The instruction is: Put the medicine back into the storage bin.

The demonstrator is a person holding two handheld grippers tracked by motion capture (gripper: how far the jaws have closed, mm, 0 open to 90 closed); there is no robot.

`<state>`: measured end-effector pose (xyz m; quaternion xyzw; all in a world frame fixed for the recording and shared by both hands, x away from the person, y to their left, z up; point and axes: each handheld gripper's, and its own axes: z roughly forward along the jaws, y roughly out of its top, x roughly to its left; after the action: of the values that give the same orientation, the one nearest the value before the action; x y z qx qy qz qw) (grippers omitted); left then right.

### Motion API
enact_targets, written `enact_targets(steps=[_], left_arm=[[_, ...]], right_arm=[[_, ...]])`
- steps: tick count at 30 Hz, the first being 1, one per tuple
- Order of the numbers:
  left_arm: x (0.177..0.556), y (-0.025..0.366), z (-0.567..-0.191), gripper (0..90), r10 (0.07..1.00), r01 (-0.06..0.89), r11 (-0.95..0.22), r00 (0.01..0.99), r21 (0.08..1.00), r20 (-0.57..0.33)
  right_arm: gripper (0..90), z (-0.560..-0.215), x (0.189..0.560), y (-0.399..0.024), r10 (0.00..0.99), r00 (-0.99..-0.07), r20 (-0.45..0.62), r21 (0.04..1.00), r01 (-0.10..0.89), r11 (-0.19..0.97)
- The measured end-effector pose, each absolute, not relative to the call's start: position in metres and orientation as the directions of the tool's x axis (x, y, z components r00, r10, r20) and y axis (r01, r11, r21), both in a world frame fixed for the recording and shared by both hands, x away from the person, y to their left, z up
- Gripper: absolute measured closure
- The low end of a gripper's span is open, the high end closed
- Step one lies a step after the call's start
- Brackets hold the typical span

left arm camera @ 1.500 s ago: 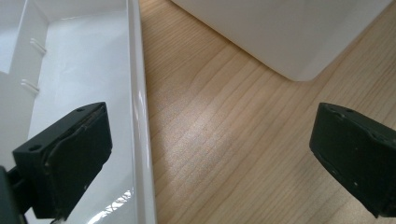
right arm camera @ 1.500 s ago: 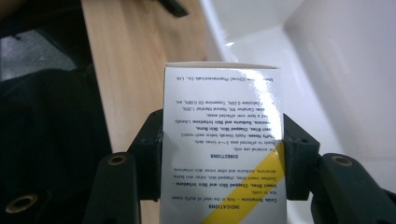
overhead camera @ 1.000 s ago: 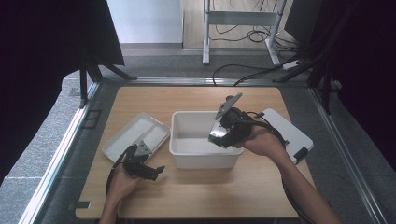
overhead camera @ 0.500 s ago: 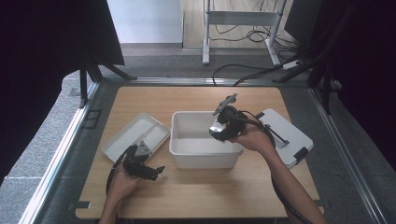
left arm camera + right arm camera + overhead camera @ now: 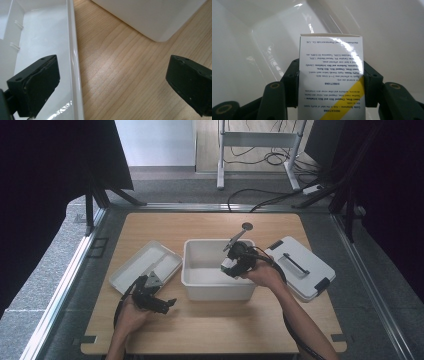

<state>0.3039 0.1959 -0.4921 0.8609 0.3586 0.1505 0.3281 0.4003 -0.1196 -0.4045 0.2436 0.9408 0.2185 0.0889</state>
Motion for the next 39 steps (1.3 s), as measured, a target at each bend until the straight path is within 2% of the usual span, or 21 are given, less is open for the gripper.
enact_targets(steps=[9, 18, 25, 26, 29, 30, 33, 37, 39], left_arm=[[0.304, 0.195, -0.493, 0.0, 0.714, 0.519, -0.527, 0.7, 0.673, 0.019], [0.304, 0.196, -0.491, 0.0, 0.715, 0.516, -0.526, 0.699, 0.676, 0.023], [0.304, 0.197, -0.491, 0.0, 0.722, 0.521, -0.517, 0.691, 0.679, 0.019], [0.303, 0.197, -0.49, 0.0, 0.723, 0.521, -0.516, 0.691, 0.68, 0.018], [0.304, 0.197, -0.49, 0.0, 0.723, 0.523, -0.516, 0.691, 0.679, 0.017], [0.304, 0.197, -0.491, 0.0, 0.722, 0.524, -0.517, 0.691, 0.676, 0.016], [0.304, 0.197, -0.491, 0.0, 0.723, 0.526, -0.518, 0.691, 0.675, 0.016], [0.304, 0.197, -0.491, 0.0, 0.723, 0.529, -0.518, 0.691, 0.673, 0.014], [0.304, 0.198, -0.49, 0.0, 0.725, 0.532, -0.513, 0.688, 0.673, 0.009]], right_arm=[[42.6, -0.41, 0.401, -0.115, 0.488, -0.871, -0.057, 0.41, 0.425, 0.807], [39.7, -0.4, 0.4, -0.117, 0.497, -0.866, -0.053, 0.443, 0.426, 0.789], [29.9, -0.386, 0.391, -0.124, 0.493, -0.869, -0.05, 0.488, 0.409, 0.771], [25.9, -0.381, 0.388, -0.127, 0.493, -0.868, -0.051, 0.502, 0.405, 0.764], [22.3, -0.376, 0.386, -0.131, 0.492, -0.869, -0.051, 0.514, 0.4, 0.759], [18.1, -0.372, 0.382, -0.134, 0.493, -0.869, -0.047, 0.531, 0.396, 0.749], [12.8, -0.366, 0.377, -0.139, 0.496, -0.867, -0.051, 0.549, 0.391, 0.739], [12.0, -0.361, 0.37, -0.146, 0.503, -0.862, -0.059, 0.561, 0.388, 0.731], [8.9, -0.359, 0.366, -0.15, 0.508, -0.859, -0.063, 0.567, 0.388, 0.727]])
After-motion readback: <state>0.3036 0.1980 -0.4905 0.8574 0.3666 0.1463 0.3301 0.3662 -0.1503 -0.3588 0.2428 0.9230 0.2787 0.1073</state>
